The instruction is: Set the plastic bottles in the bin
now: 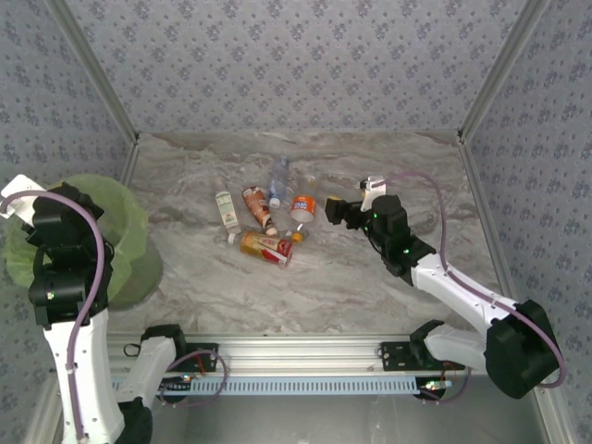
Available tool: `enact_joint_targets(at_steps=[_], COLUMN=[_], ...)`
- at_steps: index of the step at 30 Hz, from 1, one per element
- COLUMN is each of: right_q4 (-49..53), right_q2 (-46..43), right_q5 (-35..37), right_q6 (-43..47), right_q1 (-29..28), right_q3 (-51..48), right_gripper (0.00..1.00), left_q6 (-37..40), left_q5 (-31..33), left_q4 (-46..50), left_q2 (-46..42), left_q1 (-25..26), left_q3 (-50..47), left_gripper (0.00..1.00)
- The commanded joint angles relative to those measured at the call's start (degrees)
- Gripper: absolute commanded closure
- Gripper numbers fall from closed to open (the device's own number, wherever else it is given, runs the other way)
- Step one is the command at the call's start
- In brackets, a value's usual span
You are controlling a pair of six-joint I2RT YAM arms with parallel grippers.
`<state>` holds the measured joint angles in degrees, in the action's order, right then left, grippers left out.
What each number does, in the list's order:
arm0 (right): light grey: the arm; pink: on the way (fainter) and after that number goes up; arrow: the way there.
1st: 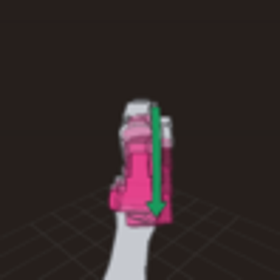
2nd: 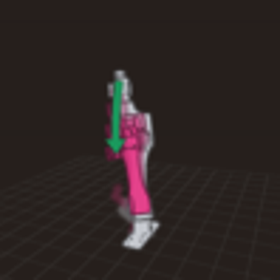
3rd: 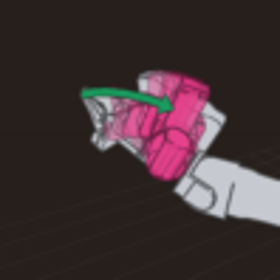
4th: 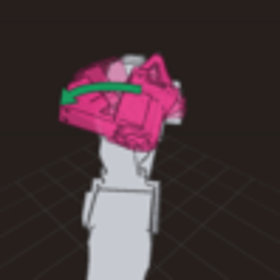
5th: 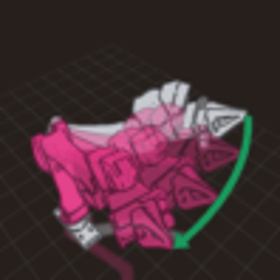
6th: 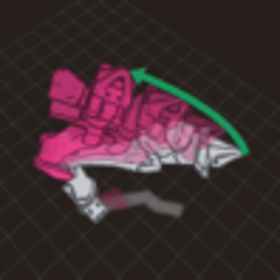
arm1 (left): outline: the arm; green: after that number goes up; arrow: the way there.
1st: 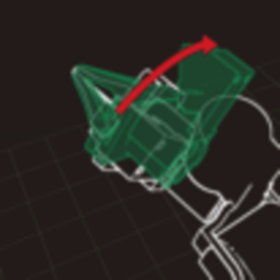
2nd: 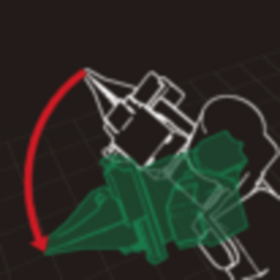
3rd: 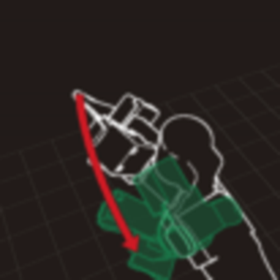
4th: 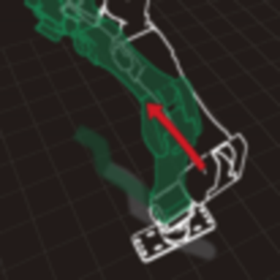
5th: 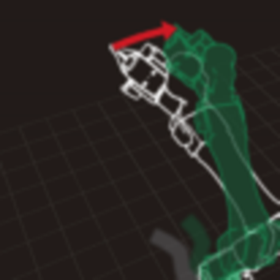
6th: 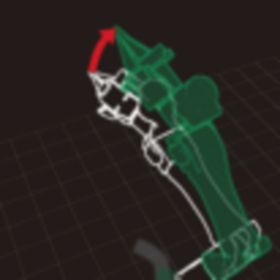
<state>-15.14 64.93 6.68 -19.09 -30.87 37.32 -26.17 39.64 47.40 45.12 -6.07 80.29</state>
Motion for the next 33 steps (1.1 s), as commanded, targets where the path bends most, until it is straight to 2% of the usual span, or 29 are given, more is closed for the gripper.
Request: enact_joint_targets(at_steps=[1,4,6,9,10,13,15,17,28,33], right_q4=[0.76,1.15,1.49,1.86,1.93,2.13,2.13,2.13,1.97,1.96], right_q2=[0.11,-0.15,-0.32,-0.61,-0.76,-1.02,-1.06,-1.03,-0.57,-0.59], right_q5=[-0.24,-0.33,-0.17,0.12,0.14,0.33,0.41,0.37,0.75,0.78], right_q6=[0.01,0.15,0.31,0.59,0.56,0.68,0.70,0.64,0.49,0.18], right_q1=[0.33,0.35,0.26,0.35,0.29,0.35,0.33,0.29,0.31,0.37], right_q3=[1.36,1.27,1.22,1.16,1.02,0.90,0.87,0.88,1.28,1.53], right_gripper=[0.01,0.01,0.01,0.01,0.01,0.01,0.01,0.01,0.01,0.01], left_q6=[-4.00,-5.06,-5.89,-7.73,-8.51,-10.24,-11.03,-11.42,-11.56,-9.32], left_q5=[-8.98,-13.89,-20.66,-27.51,-28.77,-33.11,-35.01,-35.42,-34.84,-42.16], left_q4=[3.27,3.88,3.89,4.17,4.27,3.31,2.47,2.55,2.57,-0.07], left_q2=[0.18,0.67,1.23,2.31,2.42,2.07,1.99,2.45,1.99,1.52], left_q1=[-4.71,-10.19,-14.62,-20.61,-22.27,-27.34,-28.07,-28.12,-28.06,-28.12], left_q3=[0.03,-1.21,-2.16,-3.74,-4.36,-6.38,-7.33,-7.43,-6.55,-6.47], left_gripper=[1.00,1.00,1.00,1.00,0.96,0.59,0.21,0.02,0.01,0.01])
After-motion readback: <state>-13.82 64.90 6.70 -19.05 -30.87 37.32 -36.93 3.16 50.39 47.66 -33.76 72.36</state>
